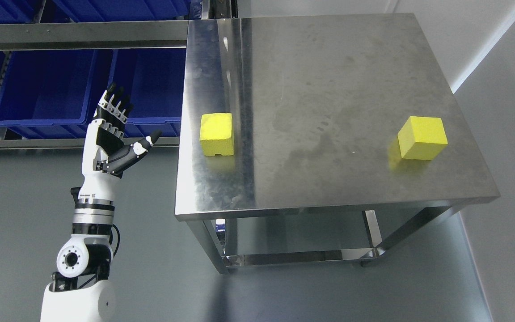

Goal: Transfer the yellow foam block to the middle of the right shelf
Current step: 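Raise the left hand and reach toward the nearer yellow foam cube, then close the left hand around the nearer yellow foam cube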

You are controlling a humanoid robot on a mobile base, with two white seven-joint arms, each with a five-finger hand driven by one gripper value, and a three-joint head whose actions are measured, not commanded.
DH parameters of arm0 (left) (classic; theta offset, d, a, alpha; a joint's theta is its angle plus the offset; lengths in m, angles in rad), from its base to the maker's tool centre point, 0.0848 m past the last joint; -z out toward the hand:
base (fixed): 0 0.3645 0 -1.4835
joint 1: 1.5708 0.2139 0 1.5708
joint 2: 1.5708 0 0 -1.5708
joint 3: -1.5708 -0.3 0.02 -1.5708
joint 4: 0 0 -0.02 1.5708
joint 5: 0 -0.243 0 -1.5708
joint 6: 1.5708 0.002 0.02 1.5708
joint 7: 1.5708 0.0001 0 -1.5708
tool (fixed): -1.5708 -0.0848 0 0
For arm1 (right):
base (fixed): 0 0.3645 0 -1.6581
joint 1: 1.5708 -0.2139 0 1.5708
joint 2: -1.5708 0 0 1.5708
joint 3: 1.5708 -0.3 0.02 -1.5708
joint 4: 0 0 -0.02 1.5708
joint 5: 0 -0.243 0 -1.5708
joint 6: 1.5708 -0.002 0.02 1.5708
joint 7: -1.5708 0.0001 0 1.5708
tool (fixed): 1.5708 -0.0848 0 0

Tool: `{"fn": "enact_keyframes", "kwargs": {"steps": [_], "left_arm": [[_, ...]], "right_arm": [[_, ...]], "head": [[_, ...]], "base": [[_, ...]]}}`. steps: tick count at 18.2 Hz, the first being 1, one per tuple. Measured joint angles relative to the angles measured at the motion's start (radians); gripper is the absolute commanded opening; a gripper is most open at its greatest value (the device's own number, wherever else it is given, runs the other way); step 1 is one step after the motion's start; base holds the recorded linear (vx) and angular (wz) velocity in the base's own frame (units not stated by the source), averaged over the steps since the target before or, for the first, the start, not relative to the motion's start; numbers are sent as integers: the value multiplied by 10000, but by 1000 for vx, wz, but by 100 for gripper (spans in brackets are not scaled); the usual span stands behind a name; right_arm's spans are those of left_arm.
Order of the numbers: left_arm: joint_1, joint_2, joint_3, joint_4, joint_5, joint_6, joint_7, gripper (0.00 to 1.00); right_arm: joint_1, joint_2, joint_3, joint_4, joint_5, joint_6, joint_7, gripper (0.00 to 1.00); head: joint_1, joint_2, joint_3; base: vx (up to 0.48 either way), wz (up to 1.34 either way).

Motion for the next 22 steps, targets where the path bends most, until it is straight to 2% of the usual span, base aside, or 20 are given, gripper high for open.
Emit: {"fn": "enact_keyframes", "kwargs": {"steps": [6,12,16,22], "left_arm": [[47,52,219,-18,0,26,-210,100],[-4,755,382,-15,0,-198,-2572,100],[-422,1546,314,151,-13,-160,-3269,99],[-1864,2483,-552,603,-440,1293,-4511,98]], "right_arm": [[0,0,0,0,-731,0,0,100],[0,0,0,0,-942,0,0,100],[1,0,0,0,-991,-1,0,100],[1,0,0,0,-1021,-2,0,100]], "head": [[0,0,0],[0,0,0],[0,0,0],[0,0,0]], "base": [[0,1],[0,0],[0,0],[0,0]]}}
